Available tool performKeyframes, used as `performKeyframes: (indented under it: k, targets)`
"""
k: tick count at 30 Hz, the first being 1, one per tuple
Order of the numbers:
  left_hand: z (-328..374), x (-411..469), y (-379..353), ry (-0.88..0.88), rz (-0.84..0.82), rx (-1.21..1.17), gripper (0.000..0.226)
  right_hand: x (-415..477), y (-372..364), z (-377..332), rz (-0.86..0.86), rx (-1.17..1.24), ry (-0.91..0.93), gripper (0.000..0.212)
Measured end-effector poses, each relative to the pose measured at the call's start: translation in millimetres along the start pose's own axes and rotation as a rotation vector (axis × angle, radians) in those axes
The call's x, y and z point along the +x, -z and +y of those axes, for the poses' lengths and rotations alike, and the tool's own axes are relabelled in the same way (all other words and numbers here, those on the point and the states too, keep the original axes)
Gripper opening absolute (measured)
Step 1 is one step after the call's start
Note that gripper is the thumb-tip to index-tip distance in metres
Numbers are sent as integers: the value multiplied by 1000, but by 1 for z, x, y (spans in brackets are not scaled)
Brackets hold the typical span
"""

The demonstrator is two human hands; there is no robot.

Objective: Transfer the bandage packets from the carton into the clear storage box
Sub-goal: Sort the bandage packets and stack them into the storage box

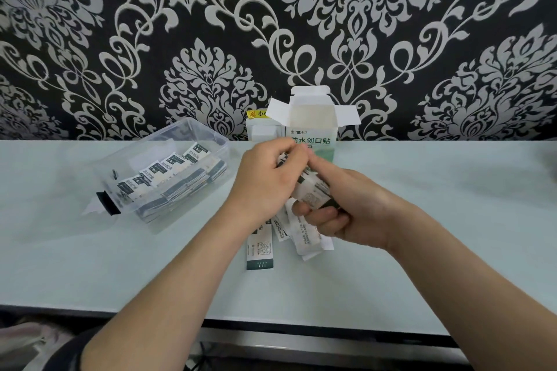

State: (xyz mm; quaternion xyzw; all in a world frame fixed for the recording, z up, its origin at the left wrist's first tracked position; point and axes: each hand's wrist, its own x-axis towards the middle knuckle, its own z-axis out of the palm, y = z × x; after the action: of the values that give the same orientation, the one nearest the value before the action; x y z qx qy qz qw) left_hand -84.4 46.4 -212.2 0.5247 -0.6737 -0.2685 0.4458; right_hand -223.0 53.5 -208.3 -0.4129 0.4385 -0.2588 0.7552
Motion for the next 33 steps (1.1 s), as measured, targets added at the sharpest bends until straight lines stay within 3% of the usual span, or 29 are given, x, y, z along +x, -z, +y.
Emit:
performKeyframes:
  k: [5,9,15,17,22,26,29,33]
  targets:
    - [-2,-5,-11,24,152,90,29,1,-4,1,161,102,101,17]
    - [-1,-6,-18,70,156,25,21,0,-10,4,284,-53,185,24]
    - [0,-4,-17,217,128,-162,28,2,-10,4,311,-148,257,25]
    - [0,-3,-16,270,118,-199,34,4,-10,4,321,-145,256,26]
    - [-4,-1,-11,397,15,-272,19,3,-9,4,306,-62,221,23]
    - [-7,0,-8,158,46,-51,32,1,-6,2,279,65,151,19]
    - [-4,-4,-4,-77,3,3,22,2,-2,1,227,205,92,23]
    - [-5,-3,-2,-45,73,-33,23,2,-5,3,109,359,15,24]
